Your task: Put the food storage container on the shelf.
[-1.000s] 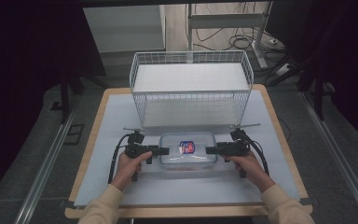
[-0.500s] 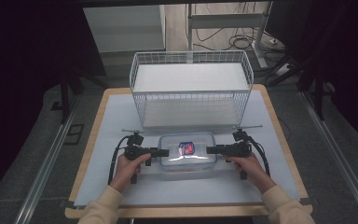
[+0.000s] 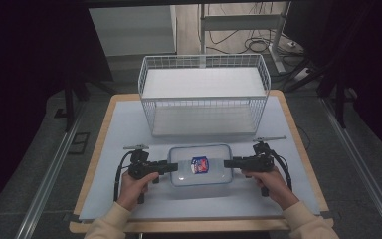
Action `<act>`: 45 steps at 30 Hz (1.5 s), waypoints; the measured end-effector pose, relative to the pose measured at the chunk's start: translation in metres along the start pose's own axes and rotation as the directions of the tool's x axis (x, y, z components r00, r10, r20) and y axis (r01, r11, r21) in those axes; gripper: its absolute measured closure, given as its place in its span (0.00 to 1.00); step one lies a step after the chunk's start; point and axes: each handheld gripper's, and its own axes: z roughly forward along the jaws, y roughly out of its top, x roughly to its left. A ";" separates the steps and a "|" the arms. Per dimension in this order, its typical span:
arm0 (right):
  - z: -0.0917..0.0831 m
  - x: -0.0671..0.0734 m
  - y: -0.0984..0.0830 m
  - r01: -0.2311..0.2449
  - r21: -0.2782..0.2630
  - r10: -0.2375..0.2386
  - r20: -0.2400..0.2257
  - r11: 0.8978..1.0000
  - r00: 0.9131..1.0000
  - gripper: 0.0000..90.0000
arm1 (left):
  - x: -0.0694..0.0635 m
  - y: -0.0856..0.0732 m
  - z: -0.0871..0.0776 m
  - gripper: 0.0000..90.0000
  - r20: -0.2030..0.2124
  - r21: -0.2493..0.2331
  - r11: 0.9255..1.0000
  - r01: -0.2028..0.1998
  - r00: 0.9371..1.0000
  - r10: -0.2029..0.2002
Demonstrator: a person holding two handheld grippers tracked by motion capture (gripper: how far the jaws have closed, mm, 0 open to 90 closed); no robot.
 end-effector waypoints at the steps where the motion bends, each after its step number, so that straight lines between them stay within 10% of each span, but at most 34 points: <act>1: 0.000 0.000 -0.001 -0.005 -0.004 0.005 0.000 1.000 1.000 0.56 | -0.002 0.000 0.000 0.52 -0.004 -0.002 1.000 -0.007 1.000 0.007; 16: -0.012 0.008 -0.009 -0.032 -0.037 0.033 0.014 0.999 0.999 0.60 | -0.016 -0.001 -0.001 0.54 -0.023 -0.028 0.999 -0.042 0.999 0.041; 45: -0.033 0.032 0.009 0.086 -0.125 -0.082 0.041 0.988 0.996 0.59 | -0.041 0.026 -0.015 0.55 -0.038 -0.081 0.988 -0.135 0.991 0.132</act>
